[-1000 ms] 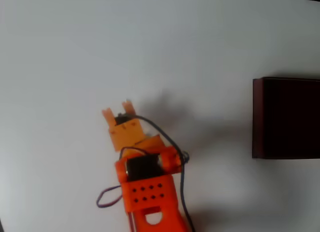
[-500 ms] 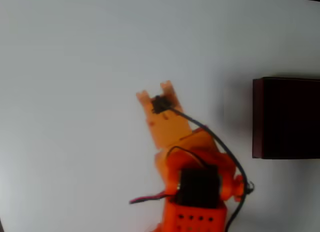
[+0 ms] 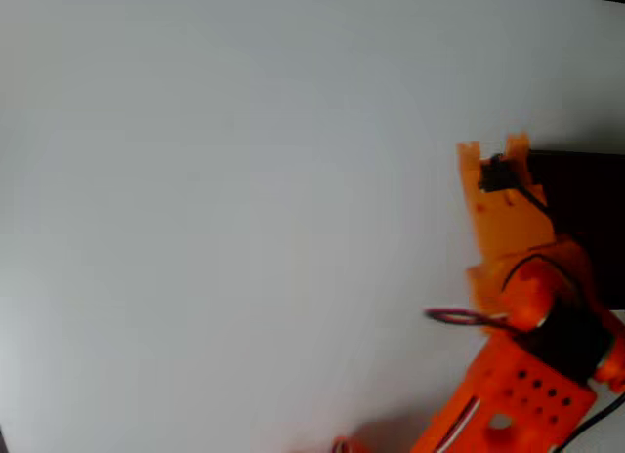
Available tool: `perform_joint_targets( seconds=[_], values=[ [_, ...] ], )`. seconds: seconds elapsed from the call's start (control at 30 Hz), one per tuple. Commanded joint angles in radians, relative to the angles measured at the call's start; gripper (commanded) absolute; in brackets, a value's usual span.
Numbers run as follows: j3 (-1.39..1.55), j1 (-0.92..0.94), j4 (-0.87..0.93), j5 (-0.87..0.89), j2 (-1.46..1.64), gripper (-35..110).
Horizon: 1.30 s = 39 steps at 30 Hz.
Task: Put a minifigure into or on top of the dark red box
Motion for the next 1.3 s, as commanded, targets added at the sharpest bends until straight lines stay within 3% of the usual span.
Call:
perform_joint_targets(
  seconds=[0.0, 0.3, 0.6, 0.93, 1.1, 1.27],
  values=[
    [-0.117, 0.054, -0.014, -0.023, -0.091, 0],
    [-0.333, 0.101, -0.011, -0.083, -0.337, 2],
    [-0.417, 0.114, 0.009, -0.121, -0.434, 21],
    [-0.167, -0.038, 0.009, -0.144, -0.034, 23],
    [0.000, -0.238, 0.017, -0.149, 0.242, 22],
    [0.179, -0.483, -0.025, -0.264, 0.520, 18]
  ],
)
